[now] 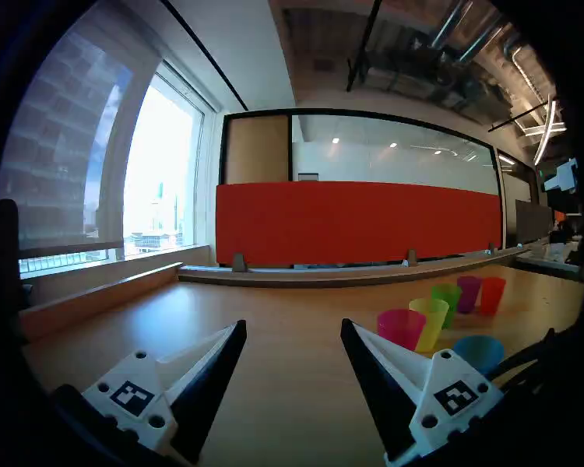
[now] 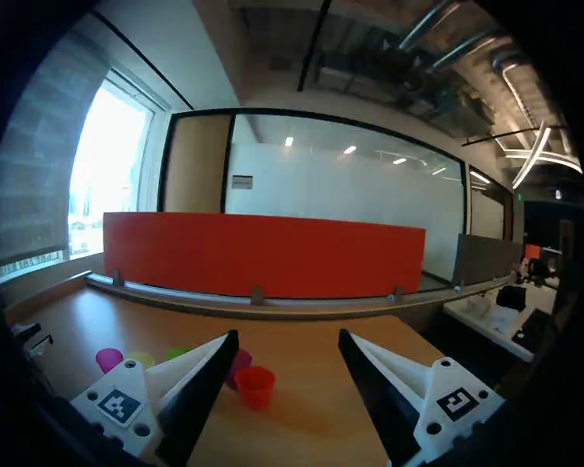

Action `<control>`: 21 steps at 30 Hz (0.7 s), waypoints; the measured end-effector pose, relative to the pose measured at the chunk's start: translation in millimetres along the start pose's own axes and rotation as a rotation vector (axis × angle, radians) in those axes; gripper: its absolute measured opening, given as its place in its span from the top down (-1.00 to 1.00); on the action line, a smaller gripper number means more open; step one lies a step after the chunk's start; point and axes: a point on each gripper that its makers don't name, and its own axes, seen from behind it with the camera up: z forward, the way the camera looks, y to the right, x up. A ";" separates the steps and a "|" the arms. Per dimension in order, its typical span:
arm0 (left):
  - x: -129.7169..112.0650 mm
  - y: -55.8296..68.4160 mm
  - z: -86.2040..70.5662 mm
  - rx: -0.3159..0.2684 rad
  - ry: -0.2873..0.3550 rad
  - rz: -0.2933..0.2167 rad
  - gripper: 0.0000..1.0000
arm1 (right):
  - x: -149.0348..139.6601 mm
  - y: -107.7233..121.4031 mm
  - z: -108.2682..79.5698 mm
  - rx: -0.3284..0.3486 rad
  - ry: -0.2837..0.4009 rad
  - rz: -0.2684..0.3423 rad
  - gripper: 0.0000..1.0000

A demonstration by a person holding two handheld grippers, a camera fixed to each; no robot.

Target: Pour water

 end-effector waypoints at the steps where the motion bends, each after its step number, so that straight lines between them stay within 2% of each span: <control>1: 0.0 -0.1 0.3 0.000 0.000 0.000 -0.79 | -0.1 -0.1 0.0 0.001 0.000 -0.001 -1.00; 11: 0.4 0.2 0.2 0.002 -0.001 0.002 -0.81 | -0.4 -1.8 1.9 0.011 0.009 0.004 -0.99; 21: 0.8 -0.7 -0.6 0.002 -0.001 0.002 -0.81 | 25.8 1.4 2.6 0.029 0.095 0.023 -0.99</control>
